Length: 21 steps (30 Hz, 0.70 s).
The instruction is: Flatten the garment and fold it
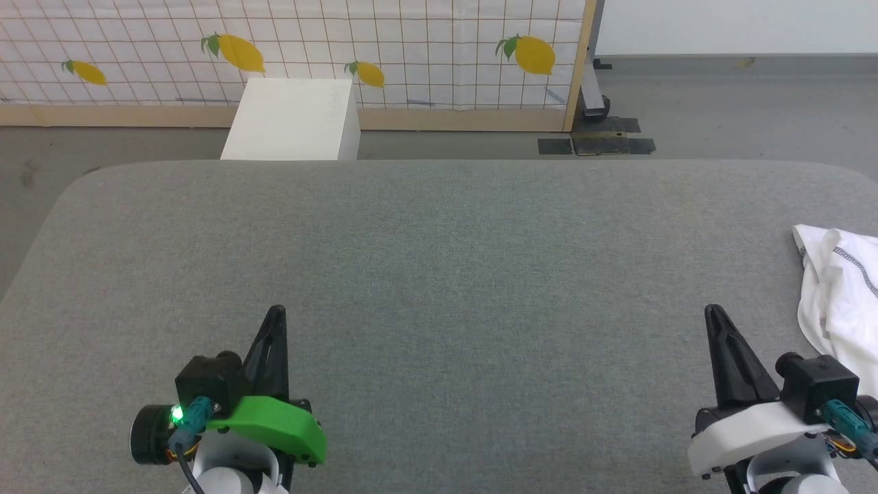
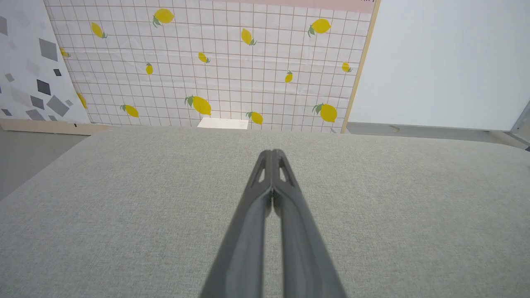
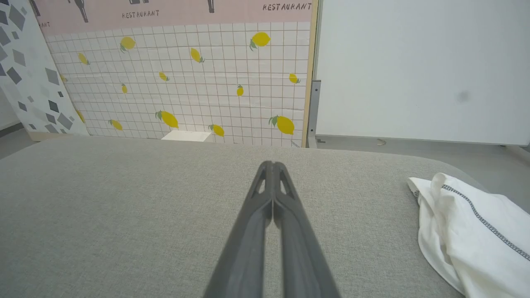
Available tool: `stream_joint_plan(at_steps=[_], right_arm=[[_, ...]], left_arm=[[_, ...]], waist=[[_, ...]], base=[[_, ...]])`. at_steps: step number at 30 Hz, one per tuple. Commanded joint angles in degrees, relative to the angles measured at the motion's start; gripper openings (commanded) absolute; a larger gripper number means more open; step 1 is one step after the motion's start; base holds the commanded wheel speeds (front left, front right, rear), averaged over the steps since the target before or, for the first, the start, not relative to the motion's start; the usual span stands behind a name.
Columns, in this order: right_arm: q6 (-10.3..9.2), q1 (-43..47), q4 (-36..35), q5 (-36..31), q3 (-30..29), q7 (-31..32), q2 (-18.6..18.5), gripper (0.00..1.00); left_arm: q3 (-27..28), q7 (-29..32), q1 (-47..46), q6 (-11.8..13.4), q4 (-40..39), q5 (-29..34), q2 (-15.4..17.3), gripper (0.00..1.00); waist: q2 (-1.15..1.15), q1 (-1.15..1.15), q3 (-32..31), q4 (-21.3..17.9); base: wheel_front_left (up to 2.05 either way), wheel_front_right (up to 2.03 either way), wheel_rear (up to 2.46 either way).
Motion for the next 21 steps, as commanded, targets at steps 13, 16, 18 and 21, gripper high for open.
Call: stream_joint_plan(at_steps=[13, 16, 18, 21], right_arm=[[-0.05, -1.19, -0.38, -1.15, 0.85, 1.25, 0.11, 0.0], [-0.05, -1.24, -0.4, -1.29, 0.99, 1.45, 0.12, 0.0], [-0.05, -1.28, -0.41, -1.39, 1.08, 1.59, 0.12, 0.0], [-0.05, -1.33, -0.43, -1.54, 1.22, 1.81, 0.13, 0.0]], left_arm=[[0.7, 1.87, 1.18, 0.74, -1.37, 2.23, -0.15, 0.0], [0.81, 2.2, 1.24, 0.82, -1.58, 2.52, -0.15, 0.0], [0.88, 2.43, 1.28, 0.88, -1.73, 2.73, -0.16, 0.0], [1.0, 2.79, 1.35, 0.98, -1.97, 3.05, -0.17, 0.0]], waist=[[0.0, 0.0, -0.04, -0.01], [0.0, 0.0, -0.04, -0.02], [0.0, 0.0, -0.05, -0.02], [0.0, 0.0, -0.06, -0.02]], base=[[0.0, 0.0, 0.0], [0.0, 0.0, 0.0], [0.0, 0.0, 0.0], [0.0, 0.0, 0.0]])
